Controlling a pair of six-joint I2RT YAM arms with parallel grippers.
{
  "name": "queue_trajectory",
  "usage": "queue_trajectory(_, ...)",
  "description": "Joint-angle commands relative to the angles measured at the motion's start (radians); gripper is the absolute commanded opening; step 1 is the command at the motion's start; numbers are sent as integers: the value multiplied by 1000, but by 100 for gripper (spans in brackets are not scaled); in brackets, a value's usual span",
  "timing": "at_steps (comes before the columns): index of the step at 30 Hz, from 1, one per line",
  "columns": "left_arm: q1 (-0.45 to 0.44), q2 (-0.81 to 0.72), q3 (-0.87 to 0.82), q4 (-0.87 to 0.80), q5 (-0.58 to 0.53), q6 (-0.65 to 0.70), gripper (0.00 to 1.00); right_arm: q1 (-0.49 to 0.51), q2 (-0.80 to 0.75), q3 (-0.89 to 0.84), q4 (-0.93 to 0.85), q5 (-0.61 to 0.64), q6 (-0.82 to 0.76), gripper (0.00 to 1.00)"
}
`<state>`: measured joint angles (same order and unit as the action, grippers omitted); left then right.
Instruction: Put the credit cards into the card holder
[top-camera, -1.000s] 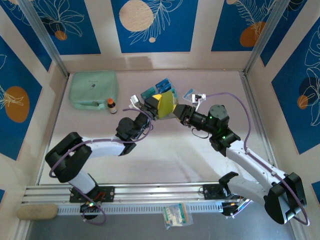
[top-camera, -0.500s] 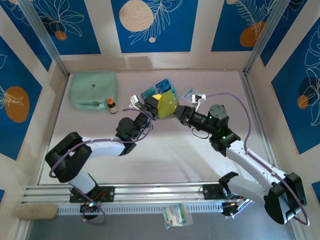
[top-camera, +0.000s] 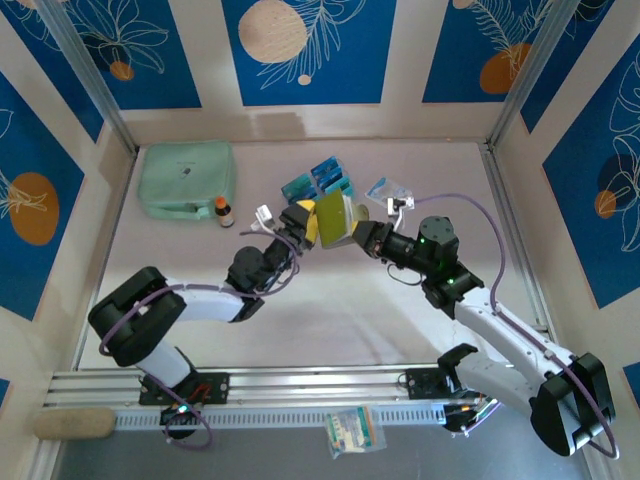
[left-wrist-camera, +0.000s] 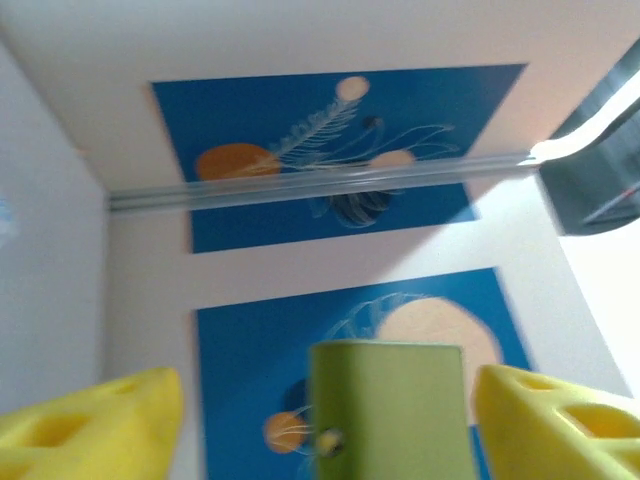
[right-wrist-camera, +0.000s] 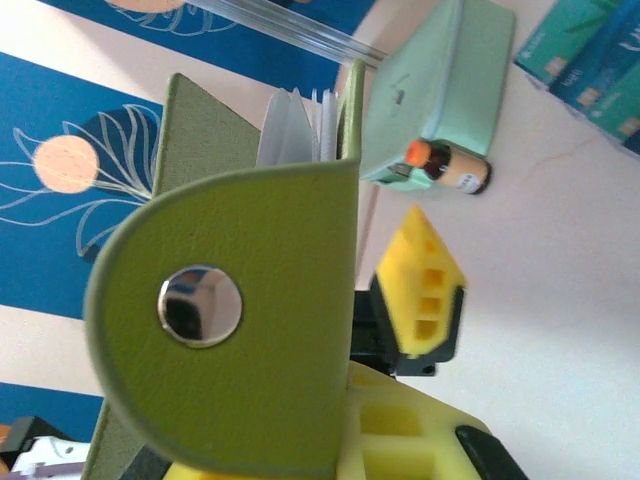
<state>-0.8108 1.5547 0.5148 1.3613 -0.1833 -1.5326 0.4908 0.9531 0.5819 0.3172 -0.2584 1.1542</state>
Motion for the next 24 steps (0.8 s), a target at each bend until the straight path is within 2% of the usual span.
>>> queue_trajectory(1,33,-58,-90,43,-15,55,100,-3,-40,-31,-52,13,-71,0)
queue_trajectory(4,65,-114,-148,-19,11,84,100,0,-50,-68,-73,10,-100,0)
queue_trajectory(7,96,-219,-134,-247,91,168,100,10,-57,-114,-86,23,-118,0)
queue_trajectory(9,102,-319,-70,-542,128,281,100,19,-62,-148,-77,36,-123,0)
queue_trajectory(11,96,-407,66,-951,119,455,100,33,-66,-181,-61,55,-128,0)
queue_trajectory(12,87,-429,154,-1175,74,549,100,43,-69,-197,-49,69,-132,0)
queue_trajectory(13,80,-430,231,-1328,37,640,100,55,-72,-212,-40,85,-137,0)
queue_trajectory(15,78,-411,333,-1508,5,740,100,83,-75,-239,-26,119,-148,0)
queue_trajectory(20,57,-326,481,-1664,48,866,100,161,-73,-271,-26,226,-172,0)
queue_trajectory(24,-9,-217,622,-1786,13,957,100,213,-71,-286,-29,304,-177,0)
